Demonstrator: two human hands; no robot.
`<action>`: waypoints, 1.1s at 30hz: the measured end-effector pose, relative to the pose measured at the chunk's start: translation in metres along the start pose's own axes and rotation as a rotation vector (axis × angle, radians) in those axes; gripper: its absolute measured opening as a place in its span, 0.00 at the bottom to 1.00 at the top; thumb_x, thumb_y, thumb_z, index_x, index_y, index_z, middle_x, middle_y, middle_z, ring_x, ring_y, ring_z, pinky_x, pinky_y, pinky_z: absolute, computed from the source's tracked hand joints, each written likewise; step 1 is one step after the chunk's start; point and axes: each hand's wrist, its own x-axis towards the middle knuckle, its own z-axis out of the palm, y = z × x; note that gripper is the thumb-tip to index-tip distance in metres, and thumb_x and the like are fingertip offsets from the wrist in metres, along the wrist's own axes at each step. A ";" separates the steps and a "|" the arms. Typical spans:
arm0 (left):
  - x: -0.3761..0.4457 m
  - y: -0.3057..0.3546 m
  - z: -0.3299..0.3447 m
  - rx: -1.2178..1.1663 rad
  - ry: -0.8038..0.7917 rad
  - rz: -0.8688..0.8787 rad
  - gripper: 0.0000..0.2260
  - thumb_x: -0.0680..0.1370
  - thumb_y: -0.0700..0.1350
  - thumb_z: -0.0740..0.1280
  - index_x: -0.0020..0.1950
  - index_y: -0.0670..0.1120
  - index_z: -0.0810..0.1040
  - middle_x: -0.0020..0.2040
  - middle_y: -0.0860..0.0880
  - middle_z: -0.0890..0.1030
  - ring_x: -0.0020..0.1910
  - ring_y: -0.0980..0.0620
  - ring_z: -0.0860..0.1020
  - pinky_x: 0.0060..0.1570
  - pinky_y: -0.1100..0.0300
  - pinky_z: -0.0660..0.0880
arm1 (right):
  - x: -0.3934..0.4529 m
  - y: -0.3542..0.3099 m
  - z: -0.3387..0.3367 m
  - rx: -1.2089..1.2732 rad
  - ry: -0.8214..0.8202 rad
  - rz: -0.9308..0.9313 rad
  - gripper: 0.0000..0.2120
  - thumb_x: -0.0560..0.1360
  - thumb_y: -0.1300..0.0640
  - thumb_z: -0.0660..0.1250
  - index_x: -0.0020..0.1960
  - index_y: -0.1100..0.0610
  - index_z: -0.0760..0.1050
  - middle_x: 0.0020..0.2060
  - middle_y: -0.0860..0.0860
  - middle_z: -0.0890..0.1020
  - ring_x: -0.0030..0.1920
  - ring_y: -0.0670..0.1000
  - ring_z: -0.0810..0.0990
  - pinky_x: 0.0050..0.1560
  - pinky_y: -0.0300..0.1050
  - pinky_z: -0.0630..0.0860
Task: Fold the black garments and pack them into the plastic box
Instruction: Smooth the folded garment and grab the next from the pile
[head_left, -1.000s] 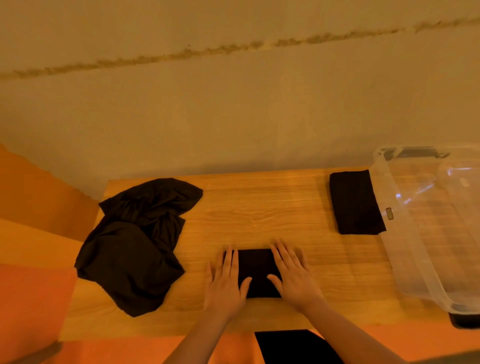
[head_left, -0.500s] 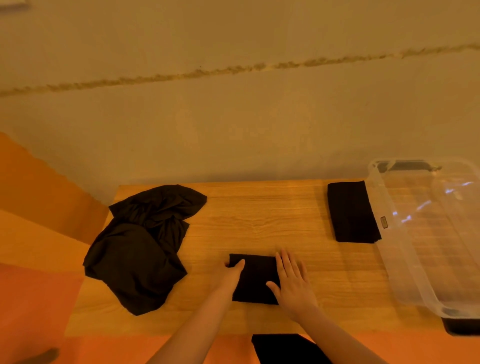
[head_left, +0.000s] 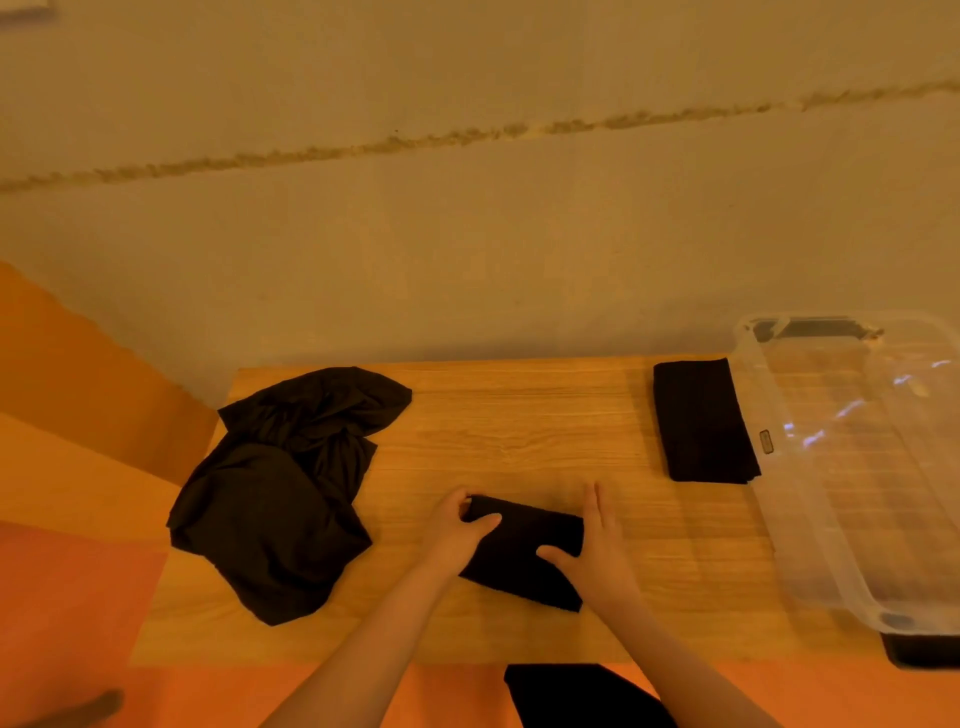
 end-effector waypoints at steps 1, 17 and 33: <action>-0.001 0.009 -0.003 0.049 -0.044 0.074 0.11 0.73 0.42 0.70 0.55 0.50 0.76 0.58 0.50 0.77 0.56 0.55 0.75 0.57 0.58 0.73 | 0.006 -0.007 -0.011 0.037 -0.007 -0.064 0.50 0.69 0.46 0.72 0.76 0.51 0.40 0.76 0.47 0.44 0.76 0.49 0.46 0.74 0.46 0.53; -0.007 0.179 -0.060 0.259 -0.123 0.612 0.17 0.74 0.35 0.68 0.62 0.44 0.74 0.60 0.48 0.77 0.53 0.60 0.74 0.50 0.76 0.69 | 0.046 -0.095 -0.110 0.515 -0.555 -0.133 0.13 0.71 0.61 0.70 0.54 0.53 0.75 0.47 0.44 0.80 0.48 0.42 0.78 0.44 0.33 0.74; 0.004 0.161 0.005 -0.580 -0.271 -0.132 0.05 0.77 0.43 0.66 0.49 0.42 0.77 0.47 0.42 0.80 0.46 0.46 0.78 0.50 0.50 0.74 | 0.031 -0.061 -0.118 1.045 -0.389 0.160 0.22 0.69 0.63 0.70 0.60 0.53 0.70 0.54 0.54 0.78 0.55 0.55 0.77 0.53 0.50 0.76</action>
